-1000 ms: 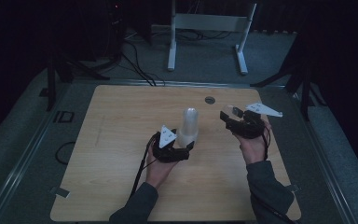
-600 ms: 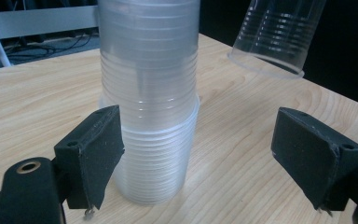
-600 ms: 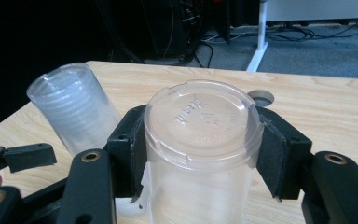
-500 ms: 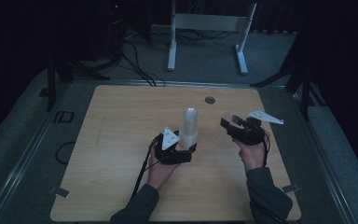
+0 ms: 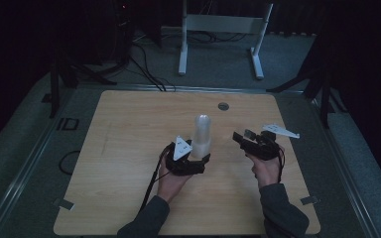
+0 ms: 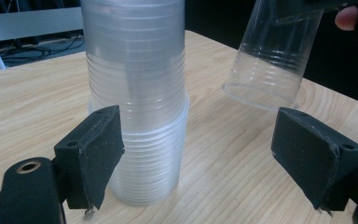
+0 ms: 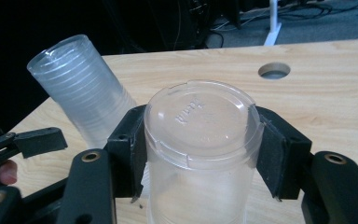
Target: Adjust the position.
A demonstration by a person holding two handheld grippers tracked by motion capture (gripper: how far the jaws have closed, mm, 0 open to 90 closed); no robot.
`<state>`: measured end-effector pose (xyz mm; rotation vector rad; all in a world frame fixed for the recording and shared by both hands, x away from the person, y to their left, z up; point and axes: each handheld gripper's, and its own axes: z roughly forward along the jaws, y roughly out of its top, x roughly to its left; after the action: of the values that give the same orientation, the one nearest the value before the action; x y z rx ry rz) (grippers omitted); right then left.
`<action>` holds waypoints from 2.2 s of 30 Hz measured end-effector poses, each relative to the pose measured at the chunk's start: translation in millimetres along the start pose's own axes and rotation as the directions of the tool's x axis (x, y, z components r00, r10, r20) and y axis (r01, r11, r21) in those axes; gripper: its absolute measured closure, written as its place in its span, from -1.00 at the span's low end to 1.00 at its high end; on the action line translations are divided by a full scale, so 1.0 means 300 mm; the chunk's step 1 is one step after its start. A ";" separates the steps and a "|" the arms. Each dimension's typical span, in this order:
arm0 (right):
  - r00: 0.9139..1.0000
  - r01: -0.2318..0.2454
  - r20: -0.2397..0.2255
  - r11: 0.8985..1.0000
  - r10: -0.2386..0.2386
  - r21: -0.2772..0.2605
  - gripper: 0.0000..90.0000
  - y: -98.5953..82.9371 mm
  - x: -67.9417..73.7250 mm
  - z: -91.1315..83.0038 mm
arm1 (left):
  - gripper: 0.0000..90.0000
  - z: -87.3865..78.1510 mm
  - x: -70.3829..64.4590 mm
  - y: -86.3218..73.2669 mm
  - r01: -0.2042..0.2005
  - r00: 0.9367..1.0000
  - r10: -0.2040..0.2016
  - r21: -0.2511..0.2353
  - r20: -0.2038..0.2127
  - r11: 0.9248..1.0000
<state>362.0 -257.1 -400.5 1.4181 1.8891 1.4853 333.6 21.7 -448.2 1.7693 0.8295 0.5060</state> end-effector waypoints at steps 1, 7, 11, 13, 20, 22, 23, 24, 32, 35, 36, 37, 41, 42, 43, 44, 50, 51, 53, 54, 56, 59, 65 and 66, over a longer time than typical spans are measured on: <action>1.000 -0.008 -0.006 1.000 0.008 0.000 -0.09 -0.005 -0.001 0.002 | -0.63 0.000 -0.001 0.000 -0.001 1.000 0.001 0.001 0.001 1.000; 0.999 -0.051 -0.020 0.999 0.050 0.000 -0.09 -0.026 -0.009 0.002 | -0.63 0.002 -0.010 0.002 -0.014 1.000 0.014 0.003 0.007 1.000; 0.996 -0.087 -0.036 0.996 0.087 -0.013 -0.09 -0.034 -0.017 -0.004 | -0.63 0.003 -0.016 0.005 -0.022 1.000 0.022 0.004 0.010 1.000; 0.995 -0.096 -0.034 0.995 0.095 -0.017 -0.08 -0.036 -0.022 -0.009 | -0.63 0.003 -0.018 0.007 -0.025 1.000 0.025 0.003 0.014 1.000; 0.992 -0.124 -0.040 0.992 0.123 -0.025 -0.08 -0.052 -0.030 -0.017 | -0.63 0.005 -0.029 0.011 -0.040 0.999 0.040 0.005 0.023 0.999; 0.990 -0.132 -0.045 0.991 0.131 -0.026 -0.08 -0.055 -0.031 -0.018 | -0.63 0.006 -0.031 0.012 -0.040 0.999 0.040 0.004 0.025 0.999; 0.988 -0.146 -0.048 0.989 0.145 -0.030 -0.08 -0.062 -0.035 -0.018 | -0.63 0.006 -0.032 0.012 -0.041 0.999 0.041 0.004 0.027 0.999; 0.988 -0.150 -0.047 0.988 0.149 -0.030 -0.08 -0.063 -0.036 -0.018 | -0.63 0.006 -0.033 0.012 -0.042 0.999 0.042 0.002 0.028 0.999; 0.984 -0.173 -0.052 0.984 0.171 -0.033 -0.08 -0.079 -0.041 -0.018 | -0.62 0.000 -0.038 0.018 -0.051 0.998 0.051 -0.006 0.033 0.999; 0.983 -0.179 -0.053 0.983 0.177 -0.032 -0.08 -0.084 -0.041 -0.016 | -0.62 0.000 -0.041 0.020 -0.054 0.998 0.054 -0.003 0.035 0.999; 0.982 -0.183 -0.054 0.983 0.181 -0.030 -0.08 -0.086 -0.041 -0.016 | -0.62 0.001 -0.041 0.020 -0.054 0.998 0.054 -0.002 0.036 0.999; 0.981 -0.186 -0.056 0.982 0.184 -0.031 -0.08 -0.087 -0.042 -0.015 | -0.62 0.001 -0.041 0.020 -0.054 0.998 0.054 -0.002 0.036 0.999; 0.974 -0.216 -0.075 0.976 0.213 -0.032 -0.08 -0.095 -0.047 -0.013 | -0.62 0.006 -0.043 0.021 -0.064 0.997 0.064 0.006 0.037 0.998; 0.974 -0.218 -0.076 0.975 0.216 -0.030 -0.08 -0.097 -0.049 -0.012 | -0.61 0.005 -0.043 0.021 -0.067 0.997 0.067 0.008 0.037 0.998; 0.973 -0.220 -0.077 0.975 0.217 -0.030 -0.08 -0.098 -0.049 -0.012 | -0.61 0.005 -0.044 0.022 -0.068 0.997 0.068 0.007 0.038 0.998; 0.972 -0.223 -0.079 0.974 0.220 -0.030 -0.08 -0.100 -0.049 -0.012 | -0.61 0.006 -0.045 0.022 -0.070 0.997 0.070 0.006 0.038 0.997; 0.964 -0.250 -0.101 0.968 0.246 -0.031 -0.08 -0.106 -0.049 -0.013 | -0.61 0.011 -0.051 0.026 -0.078 0.996 0.077 0.007 0.047 0.997; 0.962 -0.254 -0.106 0.967 0.250 -0.032 -0.08 -0.107 -0.048 -0.014 | -0.61 0.013 -0.053 0.026 -0.080 0.996 0.080 0.009 0.049 0.997; 0.959 -0.265 -0.116 0.964 0.259 -0.034 -0.08 -0.108 -0.048 -0.014 | -0.61 0.016 -0.057 0.026 -0.082 0.995 0.082 0.008 0.050 0.997; 0.957 -0.269 -0.119 0.963 0.263 -0.035 -0.08 -0.109 -0.048 -0.014 | -0.62 0.018 -0.059 0.026 -0.084 0.995 0.084 0.008 0.052 0.996; 0.956 -0.273 -0.122 0.961 0.268 -0.034 -0.08 -0.110 -0.048 -0.014 | -0.62 0.019 -0.061 0.026 -0.087 0.995 0.086 0.010 0.055 0.996; 0.946 -0.301 -0.135 0.953 0.294 -0.035 -0.08 -0.115 -0.053 -0.015 | -0.62 0.024 -0.069 0.027 -0.098 0.993 0.097 0.013 0.063 0.995; 0.939 -0.321 -0.146 0.947 0.313 -0.034 -0.08 -0.126 -0.055 -0.014 | -0.62 0.031 -0.076 0.029 -0.095 0.993 0.095 0.010 0.070 0.995; 0.938 -0.323 -0.148 0.946 0.314 -0.033 -0.08 -0.128 -0.055 -0.014 | -0.62 0.035 -0.079 0.028 -0.092 0.993 0.091 0.012 0.073 0.996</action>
<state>347.4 -271.3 -437.4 1.6955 1.7381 1.8174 327.3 -4.2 -442.6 1.8352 0.7056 0.4937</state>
